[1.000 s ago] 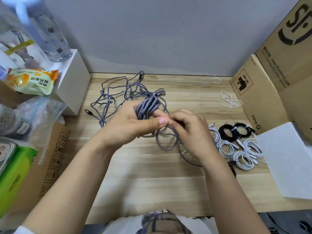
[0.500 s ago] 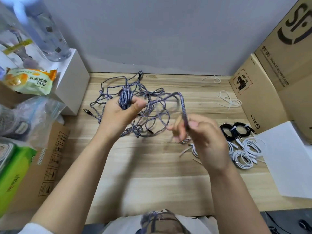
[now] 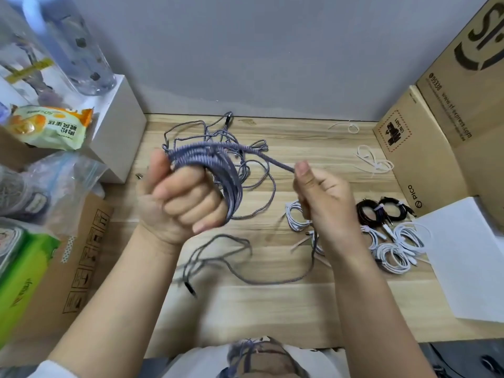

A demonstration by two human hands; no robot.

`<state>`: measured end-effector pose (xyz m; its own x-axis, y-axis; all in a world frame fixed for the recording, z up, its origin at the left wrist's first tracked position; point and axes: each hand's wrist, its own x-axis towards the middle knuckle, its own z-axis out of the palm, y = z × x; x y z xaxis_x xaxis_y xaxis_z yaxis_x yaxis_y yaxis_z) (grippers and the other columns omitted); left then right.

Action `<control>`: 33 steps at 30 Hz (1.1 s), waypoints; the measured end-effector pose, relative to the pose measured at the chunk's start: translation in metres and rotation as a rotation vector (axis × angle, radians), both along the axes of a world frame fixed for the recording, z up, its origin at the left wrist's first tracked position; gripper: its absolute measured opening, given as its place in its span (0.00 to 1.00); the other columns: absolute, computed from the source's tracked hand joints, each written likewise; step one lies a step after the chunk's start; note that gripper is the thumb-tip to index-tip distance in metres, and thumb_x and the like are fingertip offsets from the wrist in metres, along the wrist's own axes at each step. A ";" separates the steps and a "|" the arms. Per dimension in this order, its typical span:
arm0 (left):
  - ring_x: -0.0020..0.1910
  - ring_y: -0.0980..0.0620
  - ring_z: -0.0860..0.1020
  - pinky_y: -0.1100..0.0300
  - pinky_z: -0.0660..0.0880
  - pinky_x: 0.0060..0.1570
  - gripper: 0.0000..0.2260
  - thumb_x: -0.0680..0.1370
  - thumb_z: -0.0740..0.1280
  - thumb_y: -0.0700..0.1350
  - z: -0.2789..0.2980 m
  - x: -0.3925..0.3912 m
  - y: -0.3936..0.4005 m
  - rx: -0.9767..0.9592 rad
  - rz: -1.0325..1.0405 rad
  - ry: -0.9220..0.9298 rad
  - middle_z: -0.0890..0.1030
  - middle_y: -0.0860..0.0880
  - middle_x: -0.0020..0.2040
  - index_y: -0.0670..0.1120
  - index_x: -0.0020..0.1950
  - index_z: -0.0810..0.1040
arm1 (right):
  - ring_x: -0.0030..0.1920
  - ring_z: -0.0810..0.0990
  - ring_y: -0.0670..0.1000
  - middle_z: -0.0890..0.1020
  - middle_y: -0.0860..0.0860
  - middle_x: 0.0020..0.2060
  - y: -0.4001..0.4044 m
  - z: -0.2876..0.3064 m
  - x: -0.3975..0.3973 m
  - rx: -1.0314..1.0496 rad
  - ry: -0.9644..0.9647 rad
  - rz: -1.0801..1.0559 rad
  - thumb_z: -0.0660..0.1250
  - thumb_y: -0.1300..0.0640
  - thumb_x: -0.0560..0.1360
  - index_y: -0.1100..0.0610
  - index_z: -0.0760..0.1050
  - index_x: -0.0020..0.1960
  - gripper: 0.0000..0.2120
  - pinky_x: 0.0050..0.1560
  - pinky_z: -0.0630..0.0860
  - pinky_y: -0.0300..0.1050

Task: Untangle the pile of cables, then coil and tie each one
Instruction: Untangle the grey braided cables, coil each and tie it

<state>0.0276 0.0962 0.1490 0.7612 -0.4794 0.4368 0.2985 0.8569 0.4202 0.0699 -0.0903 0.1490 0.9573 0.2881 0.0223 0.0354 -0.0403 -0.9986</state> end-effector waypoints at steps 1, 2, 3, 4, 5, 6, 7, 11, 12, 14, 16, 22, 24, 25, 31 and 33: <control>0.21 0.55 0.56 0.59 0.64 0.34 0.13 0.79 0.63 0.45 0.008 0.001 -0.001 -0.105 0.046 0.076 0.59 0.55 0.22 0.47 0.34 0.69 | 0.23 0.58 0.41 0.61 0.43 0.22 0.003 -0.002 -0.002 -0.033 -0.001 0.053 0.59 0.47 0.77 0.56 0.62 0.29 0.21 0.25 0.55 0.30; 0.22 0.56 0.57 0.59 0.64 0.36 0.09 0.78 0.63 0.42 0.014 0.001 -0.003 -0.197 0.095 0.151 0.60 0.55 0.24 0.45 0.38 0.71 | 0.23 0.59 0.41 0.62 0.43 0.20 0.006 -0.004 -0.004 -0.082 -0.010 0.097 0.58 0.46 0.77 0.56 0.62 0.29 0.22 0.25 0.56 0.30; 0.24 0.55 0.59 0.60 0.64 0.38 0.05 0.78 0.63 0.40 0.017 0.003 -0.005 -0.258 0.158 0.220 0.62 0.55 0.26 0.43 0.42 0.72 | 0.23 0.60 0.41 0.63 0.43 0.19 0.007 -0.005 -0.004 -0.142 -0.029 0.136 0.58 0.45 0.77 0.55 0.63 0.28 0.22 0.26 0.57 0.30; 0.26 0.54 0.61 0.60 0.63 0.41 0.03 0.78 0.62 0.38 0.020 0.004 -0.006 -0.276 0.234 0.287 0.63 0.53 0.28 0.41 0.44 0.72 | 0.23 0.62 0.41 0.64 0.43 0.19 0.007 -0.006 -0.005 -0.206 -0.047 0.175 0.57 0.44 0.77 0.53 0.63 0.27 0.22 0.28 0.58 0.32; 0.28 0.53 0.63 0.60 0.63 0.43 0.01 0.78 0.61 0.37 0.021 0.007 -0.007 -0.259 0.313 0.353 0.64 0.52 0.29 0.40 0.46 0.71 | 0.24 0.63 0.41 0.65 0.43 0.19 0.006 -0.007 -0.005 -0.275 -0.054 0.212 0.56 0.43 0.76 0.52 0.64 0.26 0.23 0.29 0.59 0.35; 0.30 0.52 0.65 0.60 0.64 0.46 0.01 0.78 0.61 0.38 0.020 0.010 -0.007 -0.219 0.400 0.420 0.66 0.50 0.30 0.40 0.47 0.71 | 0.24 0.63 0.42 0.66 0.44 0.19 0.004 -0.008 -0.006 -0.343 -0.049 0.247 0.56 0.42 0.76 0.52 0.66 0.25 0.24 0.30 0.59 0.37; 0.31 0.50 0.68 0.59 0.65 0.48 0.02 0.79 0.60 0.38 0.019 0.013 -0.006 -0.177 0.484 0.476 0.68 0.48 0.30 0.40 0.47 0.71 | 0.24 0.64 0.42 0.66 0.44 0.19 0.003 -0.009 -0.009 -0.403 -0.032 0.284 0.56 0.42 0.77 0.52 0.67 0.25 0.25 0.31 0.60 0.39; 0.30 0.53 0.72 0.59 0.74 0.45 0.07 0.78 0.59 0.43 0.006 0.026 -0.014 -0.044 0.670 0.482 0.71 0.50 0.30 0.42 0.44 0.75 | 0.24 0.65 0.43 0.67 0.44 0.19 0.002 -0.007 -0.022 -0.467 0.008 0.373 0.58 0.44 0.78 0.52 0.70 0.26 0.24 0.31 0.62 0.39; 0.29 0.55 0.71 0.61 0.75 0.43 0.08 0.77 0.58 0.44 0.003 0.027 -0.019 0.036 0.694 0.468 0.70 0.52 0.29 0.44 0.43 0.75 | 0.24 0.66 0.43 0.68 0.44 0.20 0.003 -0.005 -0.023 -0.497 -0.015 0.368 0.59 0.44 0.78 0.52 0.70 0.26 0.23 0.31 0.63 0.39; 0.27 0.57 0.69 0.64 0.74 0.39 0.07 0.77 0.57 0.46 -0.005 0.028 -0.028 0.268 0.740 0.448 0.69 0.55 0.28 0.46 0.44 0.72 | 0.26 0.68 0.44 0.71 0.45 0.21 0.003 -0.003 -0.024 -0.561 -0.078 0.345 0.60 0.42 0.77 0.51 0.70 0.27 0.23 0.33 0.65 0.42; 0.28 0.57 0.69 0.66 0.71 0.36 0.05 0.79 0.58 0.43 -0.014 0.027 -0.034 0.529 0.792 0.396 0.70 0.55 0.27 0.45 0.45 0.69 | 0.27 0.69 0.46 0.74 0.48 0.23 0.002 0.000 -0.024 -0.594 -0.123 0.324 0.59 0.40 0.73 0.54 0.71 0.29 0.22 0.34 0.67 0.46; 0.26 0.60 0.68 0.71 0.65 0.27 0.08 0.81 0.57 0.37 -0.025 0.018 -0.040 1.223 0.615 0.110 0.73 0.56 0.26 0.43 0.43 0.69 | 0.27 0.69 0.41 0.73 0.43 0.22 -0.005 0.008 -0.022 -0.464 -0.056 0.226 0.69 0.48 0.72 0.56 0.74 0.29 0.17 0.35 0.67 0.43; 0.25 0.60 0.67 0.70 0.63 0.26 0.10 0.81 0.58 0.42 -0.022 0.015 -0.041 1.287 0.528 0.060 0.72 0.55 0.25 0.43 0.41 0.71 | 0.32 0.74 0.39 0.81 0.44 0.28 -0.008 0.009 -0.018 -0.371 -0.002 0.204 0.71 0.49 0.71 0.49 0.78 0.28 0.13 0.40 0.70 0.42; 0.24 0.59 0.65 0.70 0.62 0.26 0.13 0.81 0.57 0.47 -0.019 0.013 -0.041 1.311 0.481 0.028 0.71 0.55 0.24 0.44 0.39 0.72 | 0.33 0.75 0.40 0.82 0.46 0.29 -0.010 0.010 -0.017 -0.336 0.020 0.203 0.72 0.50 0.70 0.46 0.79 0.27 0.13 0.41 0.70 0.42; 0.25 0.50 0.63 0.65 0.64 0.29 0.27 0.77 0.46 0.64 -0.008 0.004 -0.038 1.280 0.121 0.011 0.66 0.50 0.21 0.50 0.30 0.73 | 0.26 0.60 0.47 0.71 0.51 0.19 -0.016 0.012 -0.017 -0.296 -0.004 0.177 0.77 0.43 0.61 0.55 0.78 0.28 0.16 0.31 0.58 0.45; 0.23 0.51 0.62 0.62 0.66 0.31 0.29 0.74 0.47 0.71 -0.010 0.002 -0.033 1.158 -0.047 0.008 0.65 0.54 0.20 0.51 0.30 0.73 | 0.27 0.60 0.47 0.75 0.56 0.21 -0.017 0.012 -0.015 -0.274 -0.003 0.188 0.77 0.42 0.59 0.55 0.76 0.27 0.19 0.30 0.58 0.47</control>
